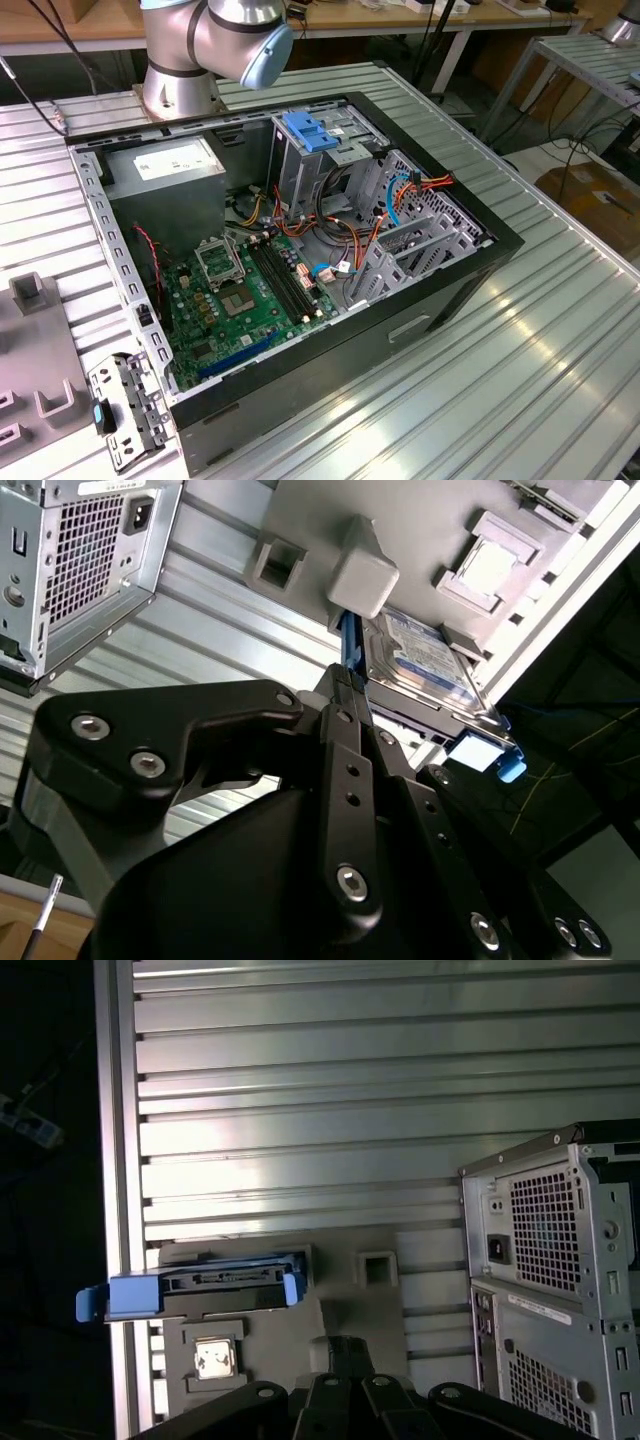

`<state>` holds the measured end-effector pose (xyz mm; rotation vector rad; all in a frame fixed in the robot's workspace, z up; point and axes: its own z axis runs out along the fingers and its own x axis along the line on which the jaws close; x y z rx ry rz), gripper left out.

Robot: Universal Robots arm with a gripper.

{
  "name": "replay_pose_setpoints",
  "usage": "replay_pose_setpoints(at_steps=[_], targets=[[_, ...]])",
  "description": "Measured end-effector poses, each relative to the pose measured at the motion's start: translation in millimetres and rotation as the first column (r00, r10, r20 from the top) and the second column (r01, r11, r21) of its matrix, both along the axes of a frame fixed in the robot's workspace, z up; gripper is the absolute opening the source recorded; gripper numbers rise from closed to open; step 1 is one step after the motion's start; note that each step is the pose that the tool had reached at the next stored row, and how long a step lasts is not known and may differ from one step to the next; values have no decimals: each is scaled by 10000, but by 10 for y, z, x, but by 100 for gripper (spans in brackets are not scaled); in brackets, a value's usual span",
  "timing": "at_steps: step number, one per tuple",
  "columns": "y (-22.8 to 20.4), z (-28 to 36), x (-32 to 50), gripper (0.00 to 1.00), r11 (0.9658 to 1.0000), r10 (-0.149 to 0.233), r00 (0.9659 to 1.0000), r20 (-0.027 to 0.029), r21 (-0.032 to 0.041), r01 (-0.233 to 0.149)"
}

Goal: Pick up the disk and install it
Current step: 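Reach for the disk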

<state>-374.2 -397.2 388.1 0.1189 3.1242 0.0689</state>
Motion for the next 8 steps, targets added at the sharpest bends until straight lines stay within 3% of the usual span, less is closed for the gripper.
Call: replay_pose_setpoints(at_steps=[8], targets=[[0, -1, -84, 11, 10000, 0, 10000, -4, 0, 0]])
